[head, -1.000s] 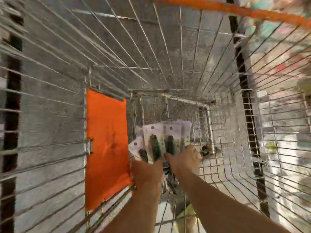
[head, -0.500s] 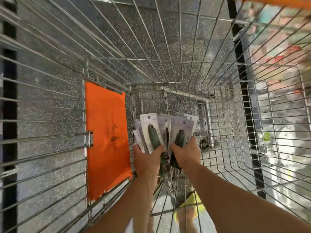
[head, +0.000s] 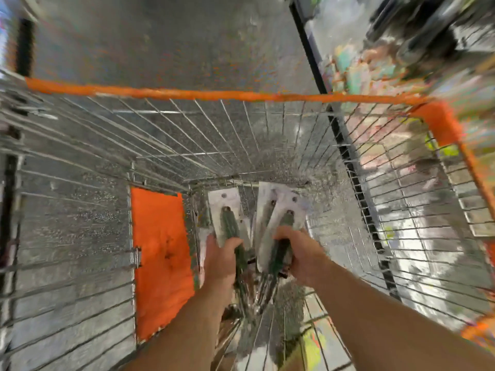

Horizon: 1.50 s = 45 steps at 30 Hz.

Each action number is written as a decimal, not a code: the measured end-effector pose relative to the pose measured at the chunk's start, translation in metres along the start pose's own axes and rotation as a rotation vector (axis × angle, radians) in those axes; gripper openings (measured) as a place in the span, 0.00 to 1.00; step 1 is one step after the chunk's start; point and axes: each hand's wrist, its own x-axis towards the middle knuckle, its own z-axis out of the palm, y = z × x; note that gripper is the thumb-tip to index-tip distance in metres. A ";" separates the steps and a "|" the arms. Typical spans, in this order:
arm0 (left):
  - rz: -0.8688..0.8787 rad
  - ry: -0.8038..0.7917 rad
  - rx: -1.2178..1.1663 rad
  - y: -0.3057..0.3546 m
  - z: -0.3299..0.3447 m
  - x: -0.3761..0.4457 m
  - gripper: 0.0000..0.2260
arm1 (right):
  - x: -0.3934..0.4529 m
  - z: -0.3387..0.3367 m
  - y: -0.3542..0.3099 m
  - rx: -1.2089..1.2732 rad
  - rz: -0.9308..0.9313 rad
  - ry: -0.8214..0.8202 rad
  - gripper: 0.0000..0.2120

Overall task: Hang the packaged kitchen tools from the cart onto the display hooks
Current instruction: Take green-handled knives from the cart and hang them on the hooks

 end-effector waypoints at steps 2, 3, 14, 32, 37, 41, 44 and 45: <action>-0.005 -0.117 0.026 0.014 0.015 -0.015 0.18 | -0.021 -0.003 -0.012 0.062 0.004 -0.059 0.27; 0.013 -0.149 0.039 0.022 0.023 -0.026 0.15 | -0.030 -0.006 -0.018 0.086 -0.011 -0.080 0.30; 0.107 -0.440 0.007 0.052 0.106 -0.083 0.27 | -0.141 -0.080 -0.077 0.263 -0.465 -0.056 0.22; 0.462 -0.920 0.135 0.169 0.244 -0.332 0.23 | -0.355 -0.205 -0.143 0.374 -0.864 0.258 0.14; 0.547 -1.040 0.206 0.177 0.281 -0.385 0.14 | -0.419 -0.244 -0.145 0.282 -0.965 0.418 0.12; 0.616 -1.153 0.251 0.179 0.313 -0.446 0.09 | -0.464 -0.285 -0.139 0.266 -1.008 0.579 0.16; 0.667 -1.209 0.245 0.175 0.334 -0.489 0.11 | -0.499 -0.320 -0.129 0.226 -1.044 0.722 0.14; 0.688 -1.232 0.246 0.172 0.341 -0.502 0.13 | -0.510 -0.329 -0.125 0.219 -1.045 0.752 0.15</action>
